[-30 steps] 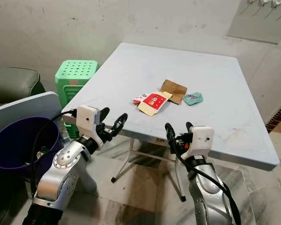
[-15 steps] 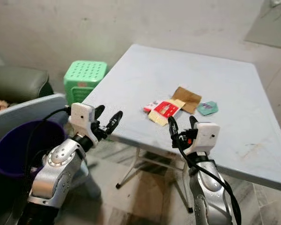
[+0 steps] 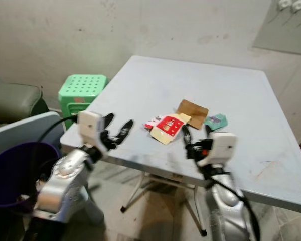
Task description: Picking trash to rubbish bin
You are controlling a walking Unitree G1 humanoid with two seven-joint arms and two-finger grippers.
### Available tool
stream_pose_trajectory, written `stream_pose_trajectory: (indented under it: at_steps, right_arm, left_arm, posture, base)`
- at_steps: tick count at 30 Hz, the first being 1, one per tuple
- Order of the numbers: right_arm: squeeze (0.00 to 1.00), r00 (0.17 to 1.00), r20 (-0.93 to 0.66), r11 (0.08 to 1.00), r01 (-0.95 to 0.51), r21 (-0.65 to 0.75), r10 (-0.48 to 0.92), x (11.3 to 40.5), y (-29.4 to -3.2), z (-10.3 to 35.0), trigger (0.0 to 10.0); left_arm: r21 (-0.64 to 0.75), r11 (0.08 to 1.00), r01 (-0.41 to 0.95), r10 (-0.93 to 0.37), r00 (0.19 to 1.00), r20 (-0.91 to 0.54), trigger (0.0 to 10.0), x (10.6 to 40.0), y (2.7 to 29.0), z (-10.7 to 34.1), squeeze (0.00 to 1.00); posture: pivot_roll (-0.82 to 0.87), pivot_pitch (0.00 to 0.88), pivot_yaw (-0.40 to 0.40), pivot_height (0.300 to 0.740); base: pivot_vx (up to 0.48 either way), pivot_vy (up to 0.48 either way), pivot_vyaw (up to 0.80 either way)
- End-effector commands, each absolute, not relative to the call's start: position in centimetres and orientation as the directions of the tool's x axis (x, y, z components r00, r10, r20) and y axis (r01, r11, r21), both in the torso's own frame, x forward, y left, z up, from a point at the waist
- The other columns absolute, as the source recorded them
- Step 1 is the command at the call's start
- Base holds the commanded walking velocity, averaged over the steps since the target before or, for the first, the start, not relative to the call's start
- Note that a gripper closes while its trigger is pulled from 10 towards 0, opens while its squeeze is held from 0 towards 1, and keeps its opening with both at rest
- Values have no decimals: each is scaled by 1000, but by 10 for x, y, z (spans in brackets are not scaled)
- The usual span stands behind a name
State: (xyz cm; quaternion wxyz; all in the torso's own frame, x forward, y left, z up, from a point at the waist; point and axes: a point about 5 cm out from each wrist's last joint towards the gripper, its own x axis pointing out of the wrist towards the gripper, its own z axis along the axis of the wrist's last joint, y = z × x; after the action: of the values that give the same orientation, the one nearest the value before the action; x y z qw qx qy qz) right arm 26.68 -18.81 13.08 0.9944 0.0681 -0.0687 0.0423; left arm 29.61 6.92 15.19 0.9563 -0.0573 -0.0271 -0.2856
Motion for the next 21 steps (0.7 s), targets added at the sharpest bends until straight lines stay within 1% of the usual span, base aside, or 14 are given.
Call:
stream_pose_trajectory:
  at_steps: [1, 3, 7, 10, 12, 14, 17, 21]
  right_arm:
    - [0, 984, 147, 981, -120, 150, 98, 271, -178, 135, 10000]
    - [0, 986, 141, 981, -115, 155, 94, 271, -179, 134, 10000]
    - [0, 991, 107, 978, -102, 182, 83, 272, -178, 131, 10000]
    - [0, 988, 129, 983, -103, 150, 84, 272, -179, 133, 10000]
    - [0, 989, 126, 982, -99, 158, 80, 272, -179, 132, 10000]
    - [0, 992, 98, 980, -98, 174, 82, 272, -180, 131, 10000]
    - [0, 993, 83, 978, -100, 183, 86, 272, -182, 130, 10000]
    - [0, 996, 54, 984, -85, 158, 77, 274, -193, 127, 10000]
  left_arm:
    - [-77, 849, 522, -517, 852, 81, 10000, 299, 80, 153, 0]
    - [-77, 849, 523, -517, 852, 81, 10000, 298, 80, 153, 0]
    - [-79, 849, 523, -517, 852, 80, 10000, 298, 80, 153, 0]
    - [-77, 849, 523, -518, 852, 80, 10000, 298, 79, 153, 0]
    - [-78, 849, 523, -517, 852, 81, 10000, 298, 79, 153, 0]
    - [-80, 861, 502, -495, 864, 97, 10000, 297, 79, 155, 0]
    - [-84, 850, 520, -513, 853, 93, 10000, 294, 77, 154, 0]
    - [-55, 840, 539, -535, 841, 78, 10000, 289, 75, 150, 0]
  posture:
    - [-24, 56, -35, 740]
    - [-24, 58, -35, 740]
    - [-23, 60, -35, 740]
    - [-23, 61, -35, 740]
    - [-23, 64, -35, 740]
    - [-22, 67, -38, 740]
    - [-25, 69, -38, 740]
    - [-26, 73, -41, 740]
  base:
    - [334, 0, 0]
    - [332, 0, 0]
    - [332, 0, -659]
    - [320, 0, -677]
    - [317, 0, -225]
    - [0, 0, 0]
    - [0, 0, 0]
    - [0, 0, 0]
